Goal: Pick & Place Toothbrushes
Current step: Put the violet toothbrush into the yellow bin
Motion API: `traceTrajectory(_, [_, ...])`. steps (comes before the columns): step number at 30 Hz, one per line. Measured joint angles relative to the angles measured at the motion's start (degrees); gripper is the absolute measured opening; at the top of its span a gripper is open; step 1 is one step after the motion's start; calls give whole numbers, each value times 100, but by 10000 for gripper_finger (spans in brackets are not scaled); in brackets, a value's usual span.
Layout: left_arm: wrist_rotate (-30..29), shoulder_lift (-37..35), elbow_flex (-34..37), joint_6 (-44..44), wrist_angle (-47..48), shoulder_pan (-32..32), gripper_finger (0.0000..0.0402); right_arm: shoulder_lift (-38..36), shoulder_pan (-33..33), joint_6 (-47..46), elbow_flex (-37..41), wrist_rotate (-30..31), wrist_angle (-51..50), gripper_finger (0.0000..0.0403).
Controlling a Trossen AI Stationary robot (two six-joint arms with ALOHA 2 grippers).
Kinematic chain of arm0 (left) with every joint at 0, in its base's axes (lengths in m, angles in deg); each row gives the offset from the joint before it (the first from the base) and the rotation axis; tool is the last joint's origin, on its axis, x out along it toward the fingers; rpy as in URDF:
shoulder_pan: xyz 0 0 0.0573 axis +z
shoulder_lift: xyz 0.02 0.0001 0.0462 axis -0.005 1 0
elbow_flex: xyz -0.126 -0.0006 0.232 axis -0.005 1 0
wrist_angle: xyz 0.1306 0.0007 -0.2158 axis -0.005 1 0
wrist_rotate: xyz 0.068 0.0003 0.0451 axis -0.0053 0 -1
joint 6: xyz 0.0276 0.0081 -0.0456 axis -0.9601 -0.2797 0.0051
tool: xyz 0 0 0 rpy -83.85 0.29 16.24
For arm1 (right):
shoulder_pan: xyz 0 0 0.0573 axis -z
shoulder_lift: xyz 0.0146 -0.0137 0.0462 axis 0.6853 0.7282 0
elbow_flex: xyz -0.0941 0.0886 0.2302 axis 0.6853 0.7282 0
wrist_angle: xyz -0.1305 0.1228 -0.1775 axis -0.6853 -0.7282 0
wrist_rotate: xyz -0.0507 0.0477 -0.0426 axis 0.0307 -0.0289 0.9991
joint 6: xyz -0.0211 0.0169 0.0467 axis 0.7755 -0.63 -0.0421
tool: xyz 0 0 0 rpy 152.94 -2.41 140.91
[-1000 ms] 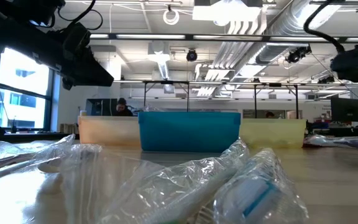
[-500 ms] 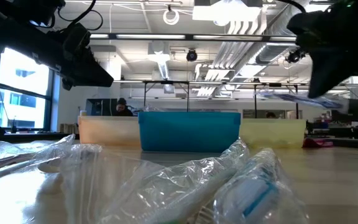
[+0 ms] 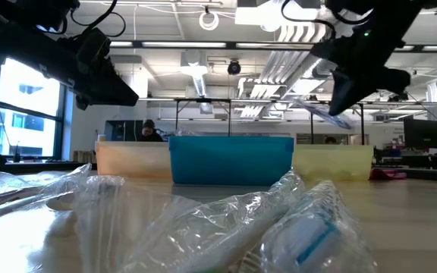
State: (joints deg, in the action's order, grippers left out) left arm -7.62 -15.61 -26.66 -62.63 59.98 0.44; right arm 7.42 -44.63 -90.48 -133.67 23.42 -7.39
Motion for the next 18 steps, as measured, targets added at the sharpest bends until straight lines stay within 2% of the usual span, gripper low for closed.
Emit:
traceTrajectory(10, [0, -2, 0, 2, 0, 0, 113, 59, 1344, 1850, 0, 63, 1184, 3])
traceTrajectory(18, [1, -1, 0, 1, 0, 0, 113, 337, 1926, 2191, 0, 104, 1310, 3])
